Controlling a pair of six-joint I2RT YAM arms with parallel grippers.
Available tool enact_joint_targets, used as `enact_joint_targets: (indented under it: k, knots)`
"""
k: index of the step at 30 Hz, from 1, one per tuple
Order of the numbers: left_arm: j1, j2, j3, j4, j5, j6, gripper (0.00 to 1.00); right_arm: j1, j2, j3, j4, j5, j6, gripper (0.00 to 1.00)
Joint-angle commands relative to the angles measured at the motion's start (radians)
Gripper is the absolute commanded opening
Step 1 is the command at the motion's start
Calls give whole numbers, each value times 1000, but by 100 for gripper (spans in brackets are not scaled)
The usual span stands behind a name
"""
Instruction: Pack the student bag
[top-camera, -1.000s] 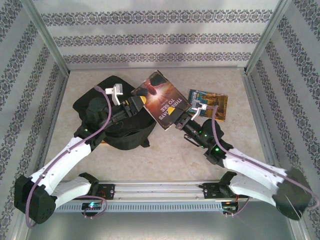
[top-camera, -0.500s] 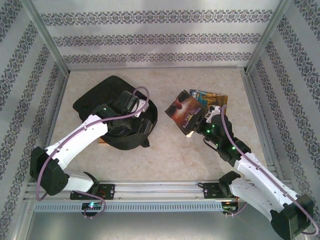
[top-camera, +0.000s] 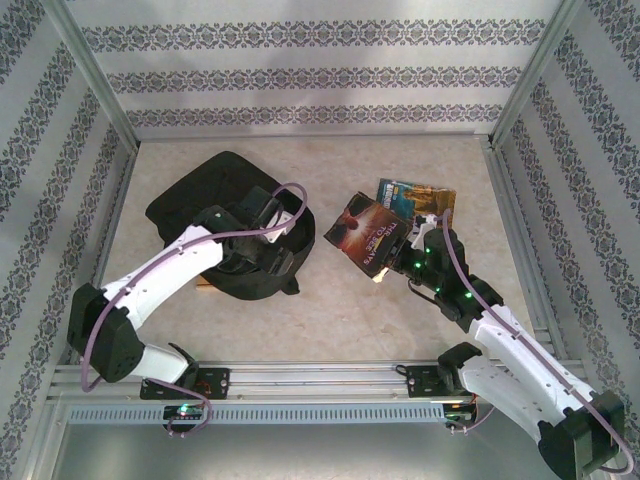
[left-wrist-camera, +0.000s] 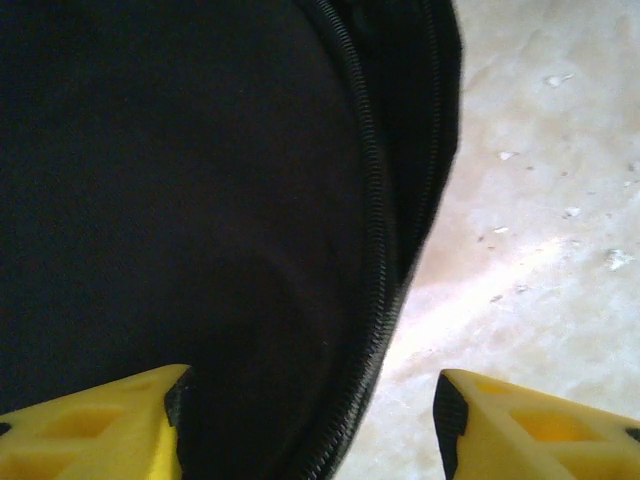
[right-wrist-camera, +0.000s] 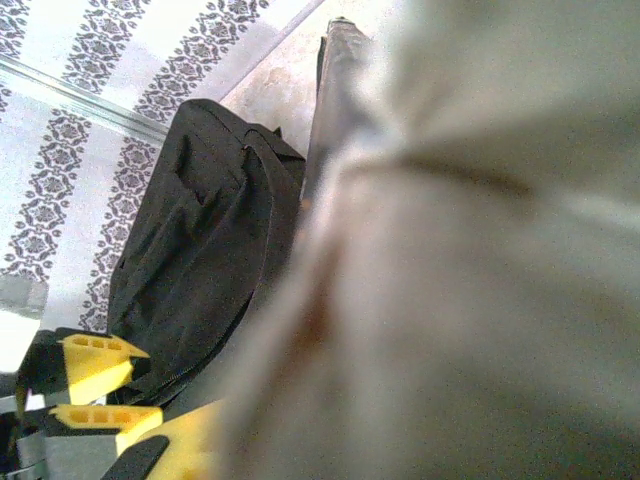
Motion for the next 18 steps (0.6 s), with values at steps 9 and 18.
enact_joint_targets:
  k: [9, 18]
  knots:
    - [-10, -19, 16, 22, -62, 8, 9, -31, -31, 24, 55, -53, -27, 0]
    - [-8, -155, 65, 80, -47, -49, 0, -28, 16, 41, 112, -129, -14, 0]
